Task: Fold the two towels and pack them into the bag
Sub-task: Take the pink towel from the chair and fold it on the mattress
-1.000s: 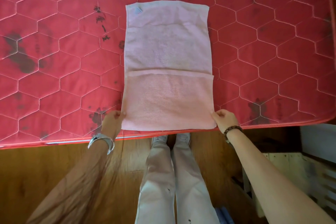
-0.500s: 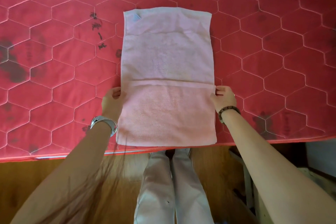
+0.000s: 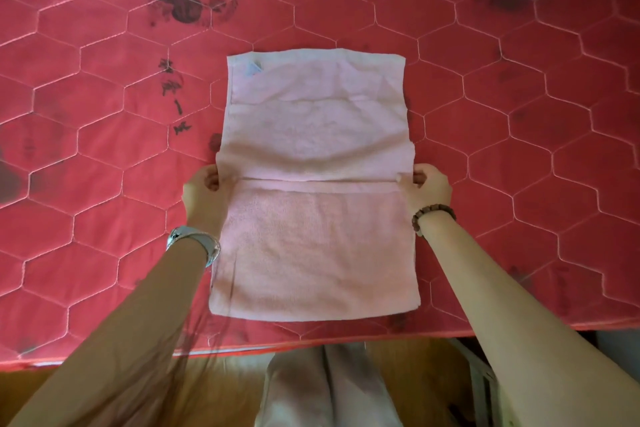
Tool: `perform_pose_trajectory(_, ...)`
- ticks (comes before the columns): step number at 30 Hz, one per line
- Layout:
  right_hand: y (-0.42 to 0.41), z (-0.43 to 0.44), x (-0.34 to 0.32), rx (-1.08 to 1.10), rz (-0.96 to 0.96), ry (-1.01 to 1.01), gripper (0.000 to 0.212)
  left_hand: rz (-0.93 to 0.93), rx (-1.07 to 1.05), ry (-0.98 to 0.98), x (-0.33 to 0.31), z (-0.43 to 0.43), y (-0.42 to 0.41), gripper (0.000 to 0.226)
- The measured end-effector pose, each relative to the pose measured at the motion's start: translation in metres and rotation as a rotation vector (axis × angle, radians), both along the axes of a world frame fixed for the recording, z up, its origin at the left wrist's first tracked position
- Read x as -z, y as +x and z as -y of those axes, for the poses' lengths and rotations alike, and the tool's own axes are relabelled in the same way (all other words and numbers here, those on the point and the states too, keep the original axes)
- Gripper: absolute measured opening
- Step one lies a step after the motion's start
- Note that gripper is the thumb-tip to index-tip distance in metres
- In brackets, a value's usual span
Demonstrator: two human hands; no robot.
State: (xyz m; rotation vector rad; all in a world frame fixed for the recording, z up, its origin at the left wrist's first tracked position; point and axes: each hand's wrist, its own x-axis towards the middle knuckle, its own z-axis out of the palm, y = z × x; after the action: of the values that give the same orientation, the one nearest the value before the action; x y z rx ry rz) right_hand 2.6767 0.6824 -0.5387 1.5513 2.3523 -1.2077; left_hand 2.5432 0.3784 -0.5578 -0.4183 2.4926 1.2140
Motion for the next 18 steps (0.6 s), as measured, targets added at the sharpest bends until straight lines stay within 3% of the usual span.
perform_pose_trajectory(9,-0.034,-0.019,-0.001,-0.013,-0.083,0.049,0.027,-0.071,-0.029,-0.065,-0.001,-0.021,-0.028,0.023)
perform_pose_trajectory(14,-0.003,-0.013,-0.003,0.045,-0.129,-0.002,0.033,-0.081,-0.084,0.03,-0.011,-0.01,0.0,0.035)
perform_pose_trajectory(18,0.037,0.002,-0.015,0.063,-0.071,-0.05,0.034,-0.057,-0.08,-0.02,-0.017,0.015,0.031,0.037)
